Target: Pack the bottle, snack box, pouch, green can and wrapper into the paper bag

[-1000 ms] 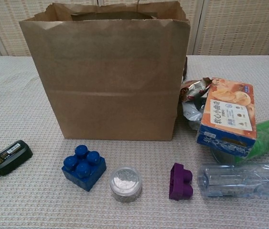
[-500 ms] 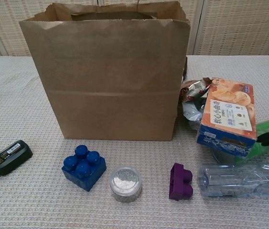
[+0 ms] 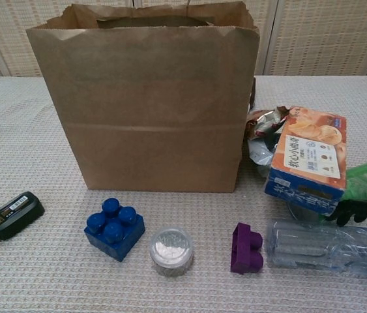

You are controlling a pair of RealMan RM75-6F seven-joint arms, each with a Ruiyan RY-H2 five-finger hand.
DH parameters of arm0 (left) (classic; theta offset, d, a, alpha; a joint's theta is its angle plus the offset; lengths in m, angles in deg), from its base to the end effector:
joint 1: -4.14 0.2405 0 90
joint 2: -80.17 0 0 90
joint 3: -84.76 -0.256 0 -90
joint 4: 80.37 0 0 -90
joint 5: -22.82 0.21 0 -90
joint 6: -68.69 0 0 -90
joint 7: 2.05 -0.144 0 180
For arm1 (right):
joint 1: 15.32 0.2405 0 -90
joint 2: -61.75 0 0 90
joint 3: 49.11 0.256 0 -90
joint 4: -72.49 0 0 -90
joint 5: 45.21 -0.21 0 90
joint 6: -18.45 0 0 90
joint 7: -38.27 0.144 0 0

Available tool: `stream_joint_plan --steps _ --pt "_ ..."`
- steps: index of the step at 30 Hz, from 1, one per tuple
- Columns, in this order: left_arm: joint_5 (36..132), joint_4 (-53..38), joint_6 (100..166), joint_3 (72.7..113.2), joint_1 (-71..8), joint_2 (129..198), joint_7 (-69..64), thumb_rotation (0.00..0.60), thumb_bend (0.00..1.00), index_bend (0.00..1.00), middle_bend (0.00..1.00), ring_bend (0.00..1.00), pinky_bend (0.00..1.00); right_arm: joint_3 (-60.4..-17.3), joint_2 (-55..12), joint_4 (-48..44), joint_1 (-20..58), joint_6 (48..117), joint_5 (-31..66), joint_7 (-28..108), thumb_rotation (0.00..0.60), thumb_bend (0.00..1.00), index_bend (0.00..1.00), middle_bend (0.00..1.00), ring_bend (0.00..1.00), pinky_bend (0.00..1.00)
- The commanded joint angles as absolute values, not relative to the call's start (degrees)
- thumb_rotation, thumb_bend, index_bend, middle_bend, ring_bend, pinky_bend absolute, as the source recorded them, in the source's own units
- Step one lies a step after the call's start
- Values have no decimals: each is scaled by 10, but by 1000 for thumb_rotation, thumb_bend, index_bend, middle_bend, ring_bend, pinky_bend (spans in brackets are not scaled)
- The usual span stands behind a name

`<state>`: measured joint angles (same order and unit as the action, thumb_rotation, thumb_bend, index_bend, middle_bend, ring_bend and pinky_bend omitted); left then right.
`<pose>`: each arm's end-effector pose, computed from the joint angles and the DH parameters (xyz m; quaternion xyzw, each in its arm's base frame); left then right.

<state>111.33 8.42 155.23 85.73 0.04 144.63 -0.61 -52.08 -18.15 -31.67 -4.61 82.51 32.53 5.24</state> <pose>-0.3203 0.1707 0.1595 -0.6107 -0.3749 -0.3817 0.5838 -0.2358 -0.1589 0.0050 0.7440 -0.4399 0.2530 0.4347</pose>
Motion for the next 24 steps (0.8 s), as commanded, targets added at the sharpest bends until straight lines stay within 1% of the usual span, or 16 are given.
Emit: stream_joint_plan --steps 1,4,6,8,10,13,14,16,24 --pt "1113 84 1552 857 0 1446 -6 600 325 0 0 0 0 -521 -191 -309 -41 820 313 41 600 68 231 264 220 331" --pt "1113 84 1552 857 0 1446 -5 600 326 0 0 0 0 -521 -202 -303 -36 817 300 30 600 93 232 265 224 333" --pt "1113 84 1552 857 0 1446 -5 600 326 0 0 0 0 -522 -208 -301 -34 818 296 23 600 135 253 278 246 347" --pt "1113 84 1551 858 0 1446 -5 600 326 0 0 0 0 -523 -213 -300 -33 822 293 12 600 211 313 320 302 381" --pt "1112 85 1551 858 0 1446 -4 600 326 0 0 0 0 -524 -217 -301 -34 832 297 10 600 312 427 400 405 445" --pt "1112 84 1551 858 0 1446 -4 600 329 0 0 0 0 -527 -217 -305 -37 846 313 23 600 392 558 498 518 537" --pt "1112 84 1551 858 0 1446 -4 600 329 0 0 0 0 -529 -213 -309 -39 851 320 32 600 407 589 522 543 559" --pt "1112 84 1551 857 0 1446 -4 600 329 0 0 0 0 -533 -201 -321 -41 861 336 50 600 415 618 542 562 574" --pt "1111 85 1552 858 0 1447 -9 600 331 0 0 0 0 -551 -130 -377 -49 889 400 144 600 417 624 546 563 574"
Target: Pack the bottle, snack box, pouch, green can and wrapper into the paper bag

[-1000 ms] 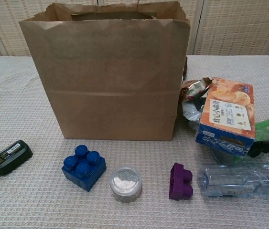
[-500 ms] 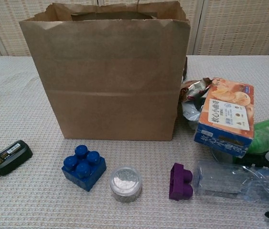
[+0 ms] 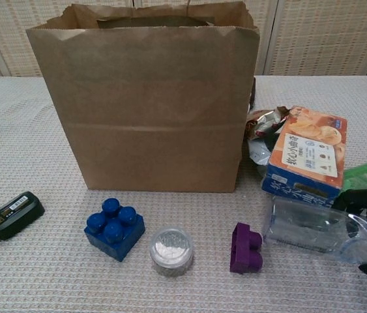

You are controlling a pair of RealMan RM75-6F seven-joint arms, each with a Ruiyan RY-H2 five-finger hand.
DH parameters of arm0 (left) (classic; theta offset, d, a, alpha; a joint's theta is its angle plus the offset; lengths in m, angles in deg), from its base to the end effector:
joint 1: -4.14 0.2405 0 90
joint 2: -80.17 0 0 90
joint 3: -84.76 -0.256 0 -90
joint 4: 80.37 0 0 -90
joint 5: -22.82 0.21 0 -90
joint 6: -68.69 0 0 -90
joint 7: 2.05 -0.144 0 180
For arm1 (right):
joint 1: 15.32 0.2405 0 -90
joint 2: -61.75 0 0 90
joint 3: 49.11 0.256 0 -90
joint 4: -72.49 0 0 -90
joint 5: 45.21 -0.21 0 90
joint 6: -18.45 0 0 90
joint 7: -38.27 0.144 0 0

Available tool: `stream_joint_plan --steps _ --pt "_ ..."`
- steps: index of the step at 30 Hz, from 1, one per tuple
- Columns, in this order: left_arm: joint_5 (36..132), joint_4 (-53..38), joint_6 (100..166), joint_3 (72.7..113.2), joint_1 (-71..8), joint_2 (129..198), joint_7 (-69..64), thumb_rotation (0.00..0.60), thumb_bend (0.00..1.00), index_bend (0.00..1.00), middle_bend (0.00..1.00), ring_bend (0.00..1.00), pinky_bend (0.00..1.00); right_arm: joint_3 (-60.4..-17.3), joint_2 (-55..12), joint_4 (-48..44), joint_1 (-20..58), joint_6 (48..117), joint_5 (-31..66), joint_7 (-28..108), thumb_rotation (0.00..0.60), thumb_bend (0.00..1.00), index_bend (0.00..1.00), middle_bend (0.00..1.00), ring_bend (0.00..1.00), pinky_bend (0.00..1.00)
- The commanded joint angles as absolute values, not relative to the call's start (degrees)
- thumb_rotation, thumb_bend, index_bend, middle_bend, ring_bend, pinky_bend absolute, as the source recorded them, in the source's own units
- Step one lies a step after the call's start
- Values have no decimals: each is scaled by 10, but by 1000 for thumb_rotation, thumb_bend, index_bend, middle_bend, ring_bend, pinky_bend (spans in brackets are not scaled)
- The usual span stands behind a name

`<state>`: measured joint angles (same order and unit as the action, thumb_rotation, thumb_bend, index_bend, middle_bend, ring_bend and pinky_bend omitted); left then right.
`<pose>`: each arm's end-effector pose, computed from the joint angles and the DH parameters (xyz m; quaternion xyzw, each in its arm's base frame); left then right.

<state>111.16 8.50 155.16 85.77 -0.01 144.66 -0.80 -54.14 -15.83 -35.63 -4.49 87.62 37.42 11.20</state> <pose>-0.3203 0.1711 0.1593 -0.6104 -0.3749 -0.3809 0.5847 -0.2184 -0.1545 0.0235 0.7201 -0.4509 0.3130 0.4245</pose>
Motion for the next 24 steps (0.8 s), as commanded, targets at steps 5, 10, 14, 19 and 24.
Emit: stream_joint_plan --steps 5,10,14,19,24 --pt "1110 87 1552 858 1 1447 -13 600 330 0 0 0 0 -555 -96 -394 -51 905 428 190 600 417 624 546 562 575" --pt "1109 88 1553 858 1 1448 -15 600 330 0 0 0 0 -545 -71 -421 -51 926 451 232 600 417 624 546 563 576" --pt "1109 88 1553 858 1 1448 -15 600 330 0 0 0 0 -542 -65 -427 -51 930 456 237 600 417 624 546 563 577" --pt "1109 88 1552 858 1 1447 -13 600 330 0 0 0 0 -459 -15 -492 -36 984 431 260 600 417 624 546 563 578" --pt "1110 88 1551 858 0 1447 -11 600 331 0 0 0 0 -378 22 -526 -6 990 351 257 600 417 624 546 563 578"
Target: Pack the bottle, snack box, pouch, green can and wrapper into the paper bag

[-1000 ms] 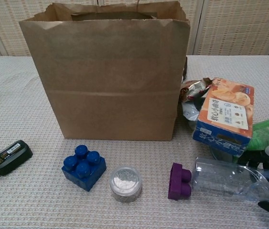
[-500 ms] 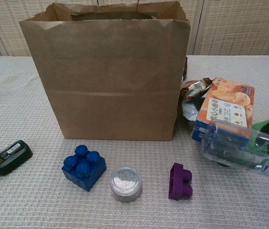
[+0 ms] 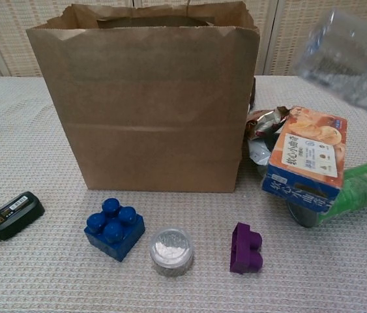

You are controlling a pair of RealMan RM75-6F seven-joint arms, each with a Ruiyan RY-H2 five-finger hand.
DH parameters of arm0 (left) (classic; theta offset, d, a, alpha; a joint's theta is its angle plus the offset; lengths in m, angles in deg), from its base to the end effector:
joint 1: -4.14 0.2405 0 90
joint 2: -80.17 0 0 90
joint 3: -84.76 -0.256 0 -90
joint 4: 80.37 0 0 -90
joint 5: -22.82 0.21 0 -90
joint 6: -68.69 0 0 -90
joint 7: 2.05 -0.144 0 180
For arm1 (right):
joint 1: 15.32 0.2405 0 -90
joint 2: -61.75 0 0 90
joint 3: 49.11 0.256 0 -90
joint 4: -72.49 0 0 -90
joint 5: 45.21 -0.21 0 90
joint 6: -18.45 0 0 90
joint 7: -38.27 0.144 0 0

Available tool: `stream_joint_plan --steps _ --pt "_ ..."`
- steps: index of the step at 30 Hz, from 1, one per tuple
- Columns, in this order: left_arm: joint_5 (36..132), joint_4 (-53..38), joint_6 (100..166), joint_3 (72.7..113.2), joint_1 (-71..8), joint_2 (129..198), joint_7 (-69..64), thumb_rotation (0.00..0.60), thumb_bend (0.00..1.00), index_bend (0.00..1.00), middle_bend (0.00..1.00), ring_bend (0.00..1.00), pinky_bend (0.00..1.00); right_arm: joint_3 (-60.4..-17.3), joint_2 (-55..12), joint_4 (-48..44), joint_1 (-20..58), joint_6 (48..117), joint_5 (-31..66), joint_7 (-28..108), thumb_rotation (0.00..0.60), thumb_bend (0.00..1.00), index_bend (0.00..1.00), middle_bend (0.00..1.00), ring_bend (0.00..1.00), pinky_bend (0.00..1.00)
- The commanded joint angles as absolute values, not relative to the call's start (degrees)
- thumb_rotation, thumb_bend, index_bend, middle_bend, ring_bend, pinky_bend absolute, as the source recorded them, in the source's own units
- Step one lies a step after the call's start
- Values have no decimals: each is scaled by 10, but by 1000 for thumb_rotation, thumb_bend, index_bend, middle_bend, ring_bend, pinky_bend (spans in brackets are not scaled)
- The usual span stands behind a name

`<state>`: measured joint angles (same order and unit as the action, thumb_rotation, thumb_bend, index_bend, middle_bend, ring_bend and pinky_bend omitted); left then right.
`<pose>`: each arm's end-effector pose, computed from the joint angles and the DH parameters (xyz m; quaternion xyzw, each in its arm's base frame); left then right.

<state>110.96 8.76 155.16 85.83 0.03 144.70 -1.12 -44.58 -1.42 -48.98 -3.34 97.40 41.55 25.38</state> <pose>-0.3198 0.1711 0.1590 -0.6091 -0.3754 -0.3803 0.5860 -0.1747 -0.1976 0.1291 0.6138 -0.4315 0.4821 0.4524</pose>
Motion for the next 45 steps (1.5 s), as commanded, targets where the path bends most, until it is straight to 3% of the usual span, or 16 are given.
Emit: stream_joint_plan --steps 1,9,24,29,41,44,45 --pt "1109 88 1551 858 0 1447 -12 600 331 0 0 0 0 -366 24 -527 1 989 336 251 600 417 624 546 563 578" --pt "1108 89 1550 859 -1 1447 -12 600 331 0 0 0 0 -276 -5 -528 89 975 220 143 600 417 624 546 563 577" --pt "1100 94 1538 862 -7 1443 -7 600 333 0 0 0 0 -168 -202 -393 326 991 84 -42 600 417 624 546 563 572" --pt "1102 93 1538 862 -7 1443 -2 600 332 0 0 0 0 -162 -274 -334 390 996 71 -59 600 417 624 546 563 571" --pt "1105 88 1539 861 -8 1443 10 600 332 0 0 0 0 -200 -423 -203 482 990 99 -59 600 416 594 546 552 561" --pt "1104 88 1539 861 -8 1442 13 600 331 0 0 0 0 -204 -435 -196 485 982 77 -70 600 407 502 535 480 498" --pt "1104 87 1539 861 -8 1442 14 600 332 0 0 0 0 -206 -434 -203 483 976 62 -80 600 366 384 486 388 424"
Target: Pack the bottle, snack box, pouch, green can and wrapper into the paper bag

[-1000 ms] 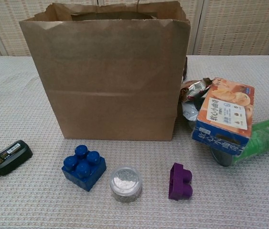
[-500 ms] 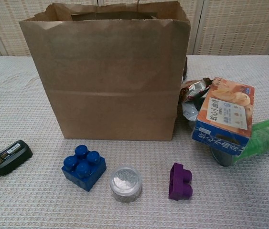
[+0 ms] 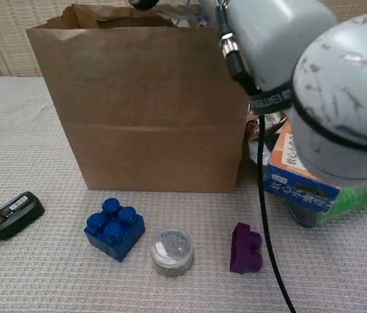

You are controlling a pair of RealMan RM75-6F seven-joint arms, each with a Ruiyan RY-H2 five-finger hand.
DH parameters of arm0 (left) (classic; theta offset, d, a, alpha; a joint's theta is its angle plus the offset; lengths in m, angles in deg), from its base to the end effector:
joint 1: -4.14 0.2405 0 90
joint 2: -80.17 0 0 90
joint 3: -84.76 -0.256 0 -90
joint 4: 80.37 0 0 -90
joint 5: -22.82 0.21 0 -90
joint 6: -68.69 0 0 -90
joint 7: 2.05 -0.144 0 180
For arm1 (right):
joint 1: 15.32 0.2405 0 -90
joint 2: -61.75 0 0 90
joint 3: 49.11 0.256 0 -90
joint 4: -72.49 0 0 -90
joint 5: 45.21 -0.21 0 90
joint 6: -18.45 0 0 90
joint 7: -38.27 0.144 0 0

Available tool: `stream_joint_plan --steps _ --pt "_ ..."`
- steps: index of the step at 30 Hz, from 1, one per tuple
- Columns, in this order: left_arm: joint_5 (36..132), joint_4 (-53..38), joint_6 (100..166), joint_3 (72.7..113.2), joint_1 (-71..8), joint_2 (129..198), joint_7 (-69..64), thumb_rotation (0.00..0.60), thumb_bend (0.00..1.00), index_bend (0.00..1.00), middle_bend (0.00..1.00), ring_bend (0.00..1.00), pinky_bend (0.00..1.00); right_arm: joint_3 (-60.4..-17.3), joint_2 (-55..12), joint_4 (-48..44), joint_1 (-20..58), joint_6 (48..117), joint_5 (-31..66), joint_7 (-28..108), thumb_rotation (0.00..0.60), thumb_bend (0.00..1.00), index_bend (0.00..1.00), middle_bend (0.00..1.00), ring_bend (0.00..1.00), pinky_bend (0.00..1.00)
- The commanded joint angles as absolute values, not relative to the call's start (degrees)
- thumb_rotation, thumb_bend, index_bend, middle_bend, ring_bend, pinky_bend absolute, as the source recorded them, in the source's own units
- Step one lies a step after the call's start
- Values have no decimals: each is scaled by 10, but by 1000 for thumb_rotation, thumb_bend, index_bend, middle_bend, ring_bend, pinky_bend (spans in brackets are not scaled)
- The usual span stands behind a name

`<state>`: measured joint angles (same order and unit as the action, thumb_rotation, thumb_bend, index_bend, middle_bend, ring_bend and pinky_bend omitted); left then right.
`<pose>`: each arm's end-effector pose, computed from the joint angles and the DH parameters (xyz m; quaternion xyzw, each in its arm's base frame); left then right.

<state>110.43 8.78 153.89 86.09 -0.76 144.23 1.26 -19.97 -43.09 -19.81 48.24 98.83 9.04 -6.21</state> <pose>-0.3202 0.1765 0.1600 -0.6054 -0.3886 -0.3872 0.5766 0.0690 -0.3468 0.0101 0.6173 -0.2893 0.5699 0.4587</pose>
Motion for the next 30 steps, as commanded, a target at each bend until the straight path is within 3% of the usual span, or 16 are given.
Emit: stream_joint_plan --steps 1,3,4,8,21,30 --pt "1105 87 1539 861 -8 1442 14 600 332 0 0 0 0 -207 -430 -208 482 971 52 -87 600 331 298 439 323 373" --pt "1105 87 1539 860 -8 1442 15 600 333 0 0 0 0 -208 -424 -217 480 970 37 -102 600 224 67 266 144 229" --pt "1105 87 1539 860 -8 1442 15 600 332 0 0 0 0 -207 -420 -224 478 972 30 -109 600 199 21 211 96 187" --pt "1105 87 1539 860 -8 1442 13 600 333 0 0 0 0 -202 -404 -246 472 979 24 -116 600 141 0 70 0 90" --pt "1101 91 1540 861 -7 1443 2 600 332 0 0 0 0 -196 -311 -366 419 1015 25 -113 600 127 0 50 0 78" --pt "1100 91 1540 862 -7 1445 -4 600 332 0 0 0 0 -252 -136 -504 296 1012 34 -61 600 127 0 51 0 78"
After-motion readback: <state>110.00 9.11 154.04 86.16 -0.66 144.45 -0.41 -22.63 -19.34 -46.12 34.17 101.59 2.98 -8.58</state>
